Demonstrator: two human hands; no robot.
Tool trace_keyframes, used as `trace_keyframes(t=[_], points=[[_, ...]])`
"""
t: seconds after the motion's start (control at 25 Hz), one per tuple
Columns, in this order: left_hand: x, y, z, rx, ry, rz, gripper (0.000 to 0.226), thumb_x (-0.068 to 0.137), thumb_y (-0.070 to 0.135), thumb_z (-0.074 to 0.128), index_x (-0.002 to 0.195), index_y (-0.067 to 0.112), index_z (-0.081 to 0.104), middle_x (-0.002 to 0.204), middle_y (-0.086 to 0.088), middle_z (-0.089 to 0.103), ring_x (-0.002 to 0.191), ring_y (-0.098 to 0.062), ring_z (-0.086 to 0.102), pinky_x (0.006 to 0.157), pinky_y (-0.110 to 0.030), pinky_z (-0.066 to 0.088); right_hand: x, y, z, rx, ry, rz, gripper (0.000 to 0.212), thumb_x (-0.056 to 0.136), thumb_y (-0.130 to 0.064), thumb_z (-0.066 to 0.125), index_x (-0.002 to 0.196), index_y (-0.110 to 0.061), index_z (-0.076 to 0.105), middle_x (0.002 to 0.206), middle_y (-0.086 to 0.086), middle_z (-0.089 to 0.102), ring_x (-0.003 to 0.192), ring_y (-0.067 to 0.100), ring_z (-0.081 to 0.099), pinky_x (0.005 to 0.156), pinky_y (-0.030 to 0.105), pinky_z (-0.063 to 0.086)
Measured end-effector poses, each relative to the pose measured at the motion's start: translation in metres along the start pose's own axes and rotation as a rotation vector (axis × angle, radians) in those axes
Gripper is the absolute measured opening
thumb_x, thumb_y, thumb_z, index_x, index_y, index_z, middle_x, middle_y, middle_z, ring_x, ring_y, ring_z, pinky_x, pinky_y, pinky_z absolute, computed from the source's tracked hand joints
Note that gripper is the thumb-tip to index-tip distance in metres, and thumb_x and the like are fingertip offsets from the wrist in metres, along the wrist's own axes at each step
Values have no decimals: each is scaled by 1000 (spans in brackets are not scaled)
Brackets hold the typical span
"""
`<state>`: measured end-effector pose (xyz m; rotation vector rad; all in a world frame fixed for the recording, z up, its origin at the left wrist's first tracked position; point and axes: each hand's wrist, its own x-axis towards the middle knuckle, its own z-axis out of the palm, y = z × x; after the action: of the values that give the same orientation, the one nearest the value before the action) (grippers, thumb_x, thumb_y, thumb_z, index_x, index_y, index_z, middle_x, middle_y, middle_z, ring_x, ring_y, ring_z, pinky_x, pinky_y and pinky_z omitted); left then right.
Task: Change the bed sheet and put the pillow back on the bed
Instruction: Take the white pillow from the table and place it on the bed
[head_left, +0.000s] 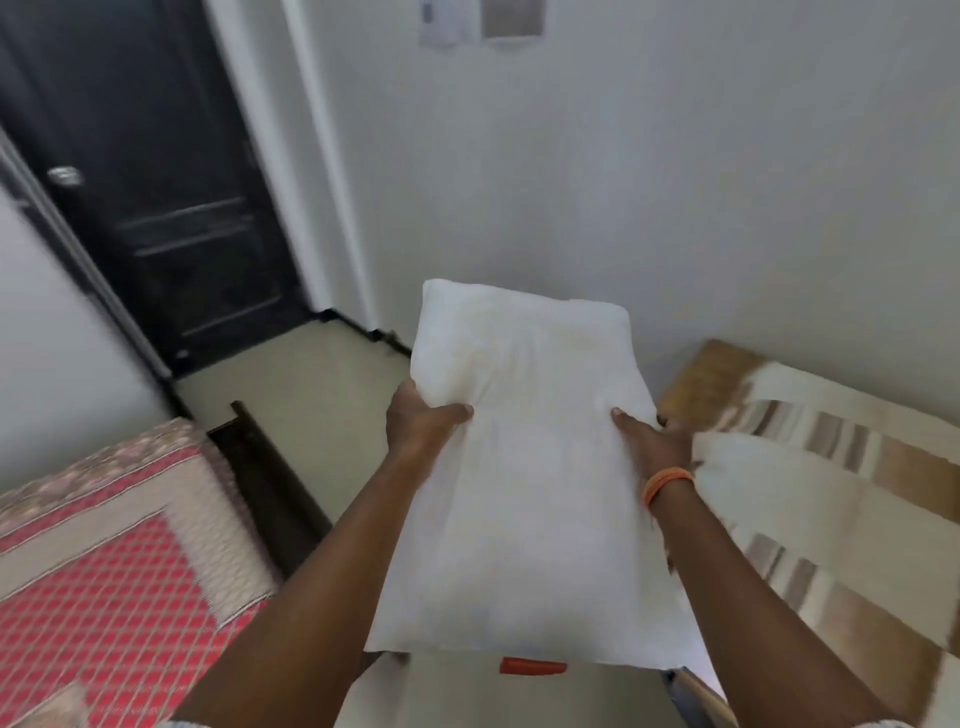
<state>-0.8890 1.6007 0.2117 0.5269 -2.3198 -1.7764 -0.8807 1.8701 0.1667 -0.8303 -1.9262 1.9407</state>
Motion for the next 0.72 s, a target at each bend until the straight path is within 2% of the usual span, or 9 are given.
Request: trace_keyframes(t=[0.12, 0.16, 0.28, 0.36, 0.48, 0.52, 0.64, 0.72], points=[[-13, -31, -112, 57, 159, -19, 69, 56, 27, 86, 116, 14, 53, 110, -1, 60, 100, -25, 58, 88, -45, 54, -65, 18, 84, 15, -218, 18, 67, 74, -25, 84, 129, -4, 53, 119, 2, 59, 98, 21, 59, 83, 29, 46], [-24, -42, -156, 64, 225, -36, 72, 53, 29, 85, 116, 13, 54, 111, -3, 60, 101, -26, 58, 89, -46, 53, -95, 26, 112, 10, -314, 38, 64, 71, -26, 85, 125, -5, 56, 119, 1, 61, 97, 22, 61, 83, 29, 48], [-67, -84, -289, 61, 442, -75, 80, 42, 35, 79, 116, 13, 58, 114, -5, 64, 103, -27, 61, 88, -46, 53, -189, 59, 197, -15, -574, 109, 85, 47, -43, 88, 119, -6, 63, 110, 8, 71, 93, 25, 71, 85, 37, 58], [-106, -113, -370, 71, 543, -108, 83, 42, 35, 78, 119, 11, 57, 117, -6, 64, 105, -27, 61, 89, -45, 52, -263, 79, 244, -56, -700, 133, 92, 44, -45, 89, 122, -5, 62, 111, 9, 70, 95, 27, 70, 89, 42, 57], [-166, -152, -479, 84, 678, -148, 86, 43, 36, 77, 122, 11, 56, 119, -7, 62, 110, -28, 59, 90, -42, 50, -386, 103, 294, -76, -849, 191, 59, 63, -25, 88, 109, 1, 65, 103, 13, 71, 81, 26, 69, 77, 34, 58], [-187, -164, -514, 91, 723, -160, 86, 46, 36, 80, 124, 11, 55, 122, -6, 61, 113, -28, 58, 92, -39, 49, -426, 117, 309, -107, -914, 204, 54, 66, -22, 88, 108, 1, 64, 101, 12, 71, 80, 25, 68, 76, 34, 57], [-240, -201, -615, 140, 836, -234, 78, 66, 20, 87, 133, 9, 49, 128, -6, 55, 120, -26, 52, 88, -31, 41, -546, 152, 350, -152, -1055, 240, 52, 62, -20, 88, 106, -4, 65, 97, 11, 72, 83, 30, 69, 84, 45, 56], [-269, -224, -674, 141, 902, -258, 73, 70, 15, 85, 133, 9, 48, 119, -1, 51, 116, -22, 52, 84, -30, 41, -613, 169, 376, -190, -1120, 266, 45, 68, -13, 84, 108, 0, 66, 98, 15, 72, 79, 30, 69, 77, 43, 57]])
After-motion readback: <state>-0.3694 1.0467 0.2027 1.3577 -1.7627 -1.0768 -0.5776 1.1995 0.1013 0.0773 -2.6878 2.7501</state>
